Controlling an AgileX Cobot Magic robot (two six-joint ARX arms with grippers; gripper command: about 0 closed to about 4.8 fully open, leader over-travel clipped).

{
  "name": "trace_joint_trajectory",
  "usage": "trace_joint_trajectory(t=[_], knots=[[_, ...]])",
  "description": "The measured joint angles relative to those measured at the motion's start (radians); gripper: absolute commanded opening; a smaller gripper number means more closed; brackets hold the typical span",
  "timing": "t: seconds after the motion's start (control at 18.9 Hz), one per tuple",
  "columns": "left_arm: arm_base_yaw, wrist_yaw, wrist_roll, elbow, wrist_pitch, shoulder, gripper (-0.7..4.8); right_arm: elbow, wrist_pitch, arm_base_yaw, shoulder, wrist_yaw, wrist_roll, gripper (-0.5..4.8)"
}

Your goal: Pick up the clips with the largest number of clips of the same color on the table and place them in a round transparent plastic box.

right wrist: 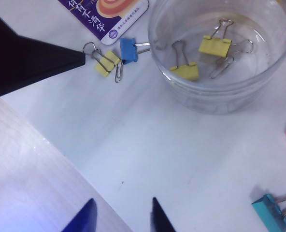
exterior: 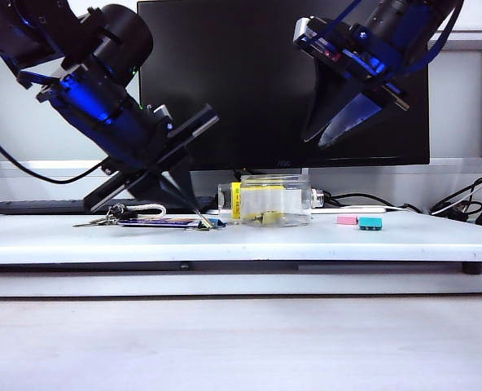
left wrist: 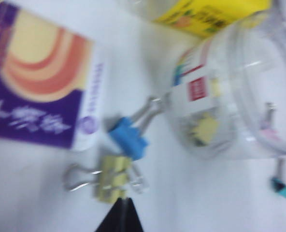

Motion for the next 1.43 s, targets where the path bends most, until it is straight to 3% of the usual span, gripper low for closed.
trace_joint_trajectory(t=[0.05,1.43], knots=[[0.0,0.005,0.0,0.0,0.013,0.0,0.89,0.0,0.0,0.0,0.0,0.0,0.0,1.47],[0.0,-0.073,0.023,0.002,0.036,0.017,0.89,0.0,0.003,-0.015,-0.012,0.004,0.0,1.47]])
